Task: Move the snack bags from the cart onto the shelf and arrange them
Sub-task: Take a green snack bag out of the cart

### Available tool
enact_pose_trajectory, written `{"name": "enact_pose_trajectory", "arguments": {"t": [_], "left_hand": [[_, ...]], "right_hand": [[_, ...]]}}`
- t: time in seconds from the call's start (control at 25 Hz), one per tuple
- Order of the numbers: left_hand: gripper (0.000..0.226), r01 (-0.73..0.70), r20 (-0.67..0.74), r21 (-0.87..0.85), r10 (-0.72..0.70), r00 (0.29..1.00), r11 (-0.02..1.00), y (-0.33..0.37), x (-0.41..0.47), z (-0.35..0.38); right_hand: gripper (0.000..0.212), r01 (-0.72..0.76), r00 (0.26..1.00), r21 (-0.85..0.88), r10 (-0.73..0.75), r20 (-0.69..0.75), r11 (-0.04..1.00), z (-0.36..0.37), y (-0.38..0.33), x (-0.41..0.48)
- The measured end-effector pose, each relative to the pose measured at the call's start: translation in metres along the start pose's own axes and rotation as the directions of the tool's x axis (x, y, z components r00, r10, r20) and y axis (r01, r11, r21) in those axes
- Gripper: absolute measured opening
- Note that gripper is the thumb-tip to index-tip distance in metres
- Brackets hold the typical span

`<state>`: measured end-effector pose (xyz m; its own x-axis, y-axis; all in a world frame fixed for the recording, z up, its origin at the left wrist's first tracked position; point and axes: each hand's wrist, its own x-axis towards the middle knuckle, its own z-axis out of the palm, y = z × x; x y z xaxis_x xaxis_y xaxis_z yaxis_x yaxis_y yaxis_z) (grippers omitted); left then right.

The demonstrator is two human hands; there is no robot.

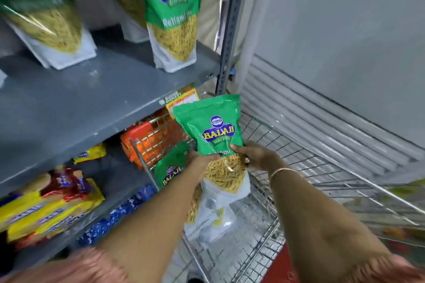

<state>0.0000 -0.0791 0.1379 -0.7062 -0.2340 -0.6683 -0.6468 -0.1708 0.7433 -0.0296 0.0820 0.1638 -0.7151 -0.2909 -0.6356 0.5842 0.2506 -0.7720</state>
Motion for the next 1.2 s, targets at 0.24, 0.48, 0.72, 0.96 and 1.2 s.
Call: {"name": "enact_pose_trajectory", "arguments": {"t": [0.24,0.48,0.72,0.96,1.2], "left_hand": [[0.055,-0.348,0.056,0.056,0.345,0.937,0.936,0.112,-0.064,-0.072],[0.048,-0.467,-0.168,0.018,0.463,0.870,0.884,0.200,-0.094,-0.171],[0.057,-0.503,-0.333,-0.015,0.470,0.817,0.864,0.221,-0.065,-0.259],[0.053,-0.539,-0.379,-0.059,0.480,0.791,0.840,0.221,-0.011,-0.287],[0.082,-0.535,-0.445,0.054,0.500,0.743,0.843,0.216,-0.025,-0.274]], "right_hand": [[0.053,0.293,0.955,-0.025,-0.294,-0.042,0.956,0.049,-0.111,-0.043],[0.040,0.591,0.806,-0.042,-0.591,0.024,0.805,0.143,-0.216,-0.045],[0.029,0.697,0.716,-0.055,-0.694,0.072,0.714,0.227,-0.257,0.013],[0.030,0.718,0.696,-0.063,-0.711,0.099,0.694,0.254,-0.273,0.054],[0.050,0.675,0.738,-0.108,-0.665,0.115,0.730,0.244,-0.269,0.065]]}}
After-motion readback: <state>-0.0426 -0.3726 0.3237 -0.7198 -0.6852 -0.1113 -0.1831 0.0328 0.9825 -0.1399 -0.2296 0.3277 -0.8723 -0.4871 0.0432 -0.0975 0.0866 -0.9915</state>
